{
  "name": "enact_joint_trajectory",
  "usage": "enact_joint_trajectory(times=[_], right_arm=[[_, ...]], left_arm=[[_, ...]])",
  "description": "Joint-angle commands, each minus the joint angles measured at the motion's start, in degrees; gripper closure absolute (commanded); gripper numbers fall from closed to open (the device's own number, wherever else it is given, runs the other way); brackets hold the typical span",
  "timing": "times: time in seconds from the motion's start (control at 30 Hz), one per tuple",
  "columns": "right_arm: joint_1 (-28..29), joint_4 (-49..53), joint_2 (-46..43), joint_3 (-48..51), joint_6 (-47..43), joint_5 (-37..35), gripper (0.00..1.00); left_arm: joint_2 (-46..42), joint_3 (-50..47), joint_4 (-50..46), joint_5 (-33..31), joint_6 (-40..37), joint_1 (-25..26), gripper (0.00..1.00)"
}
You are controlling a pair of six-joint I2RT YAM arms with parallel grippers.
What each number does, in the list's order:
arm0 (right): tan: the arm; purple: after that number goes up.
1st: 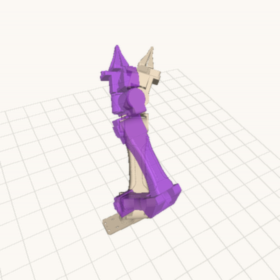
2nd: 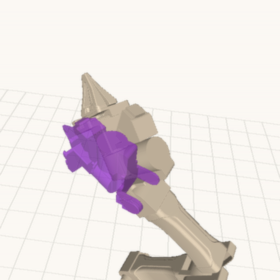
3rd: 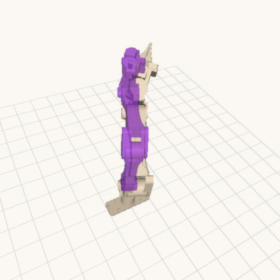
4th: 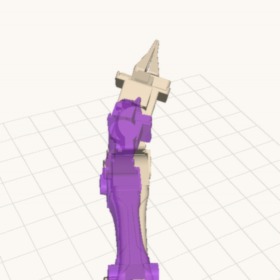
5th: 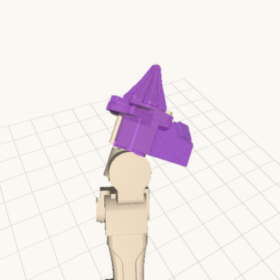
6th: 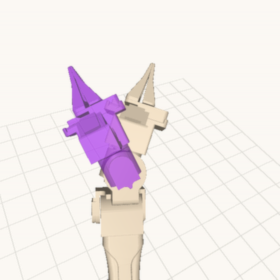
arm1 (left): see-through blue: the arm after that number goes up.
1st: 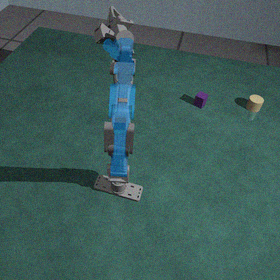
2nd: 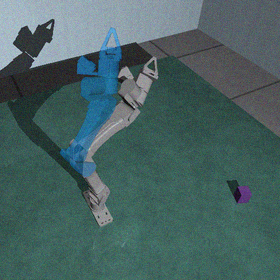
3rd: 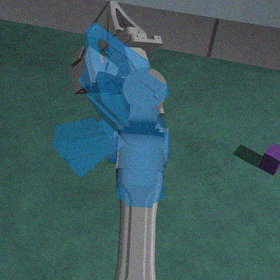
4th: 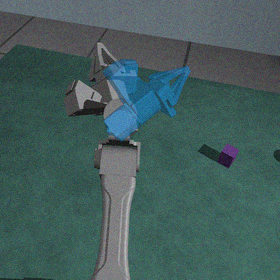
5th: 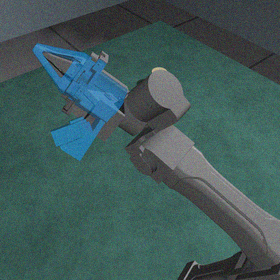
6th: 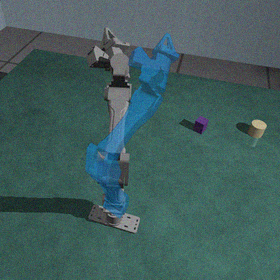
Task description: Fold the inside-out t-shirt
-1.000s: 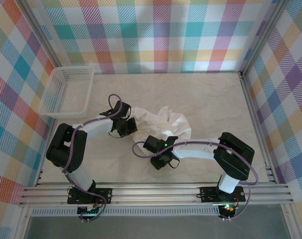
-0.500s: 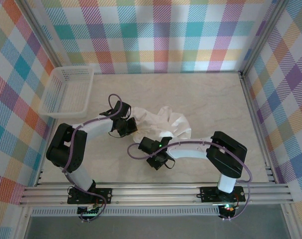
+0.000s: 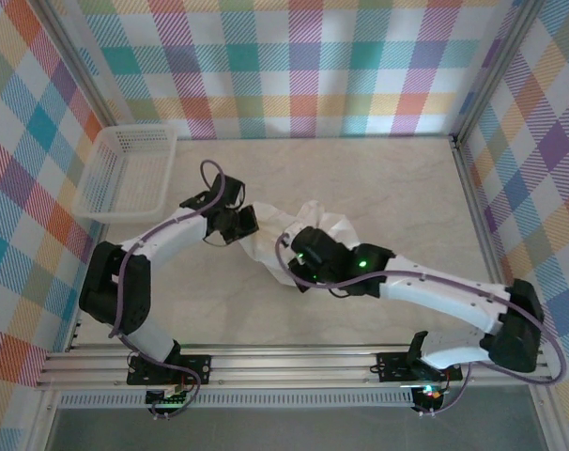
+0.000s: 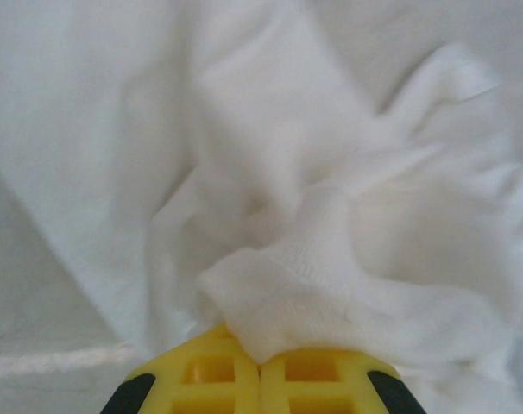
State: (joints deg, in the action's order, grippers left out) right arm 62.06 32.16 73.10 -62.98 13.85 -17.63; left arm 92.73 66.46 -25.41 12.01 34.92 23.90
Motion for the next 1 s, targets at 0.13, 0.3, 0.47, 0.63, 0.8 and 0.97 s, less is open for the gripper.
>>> enact_joint_trajectory(times=[0.13, 0.3, 0.47, 0.63, 0.8, 0.97], right_arm=[[-9.4, -6.1, -4.1, -5.6, 2.5, 32.9, 1.0], [-17.1, -10.9, -2.1, -10.7, 14.5, 48.5, 1.0], [-24.0, -8.7, -2.0, -10.9, 19.2, 44.1, 1.0], [-31.1, -4.2, -1.4, -11.4, 18.7, 35.4, 1.0], [-38.7, -6.1, -0.7, -12.0, 20.3, 32.5, 1.0], [-43.5, -5.3, 1.5, -14.4, 21.1, 30.9, 1.0]], left_arm=[[5.7, 24.4, -8.6, -1.6, -11.8, -0.4, 1.0], [18.2, 52.0, -15.1, -2.0, -17.7, -0.4, 1.0], [28.8, 70.0, -20.4, 1.3, -15.8, -0.4, 0.74], [19.7, 50.3, -13.8, 2.5, -13.4, -0.4, 0.46], [-0.2, 18.5, -3.8, -0.6, -9.8, 0.7, 0.41], [-7.3, 2.8, -3.9, -6.7, -11.0, 12.6, 0.46]])
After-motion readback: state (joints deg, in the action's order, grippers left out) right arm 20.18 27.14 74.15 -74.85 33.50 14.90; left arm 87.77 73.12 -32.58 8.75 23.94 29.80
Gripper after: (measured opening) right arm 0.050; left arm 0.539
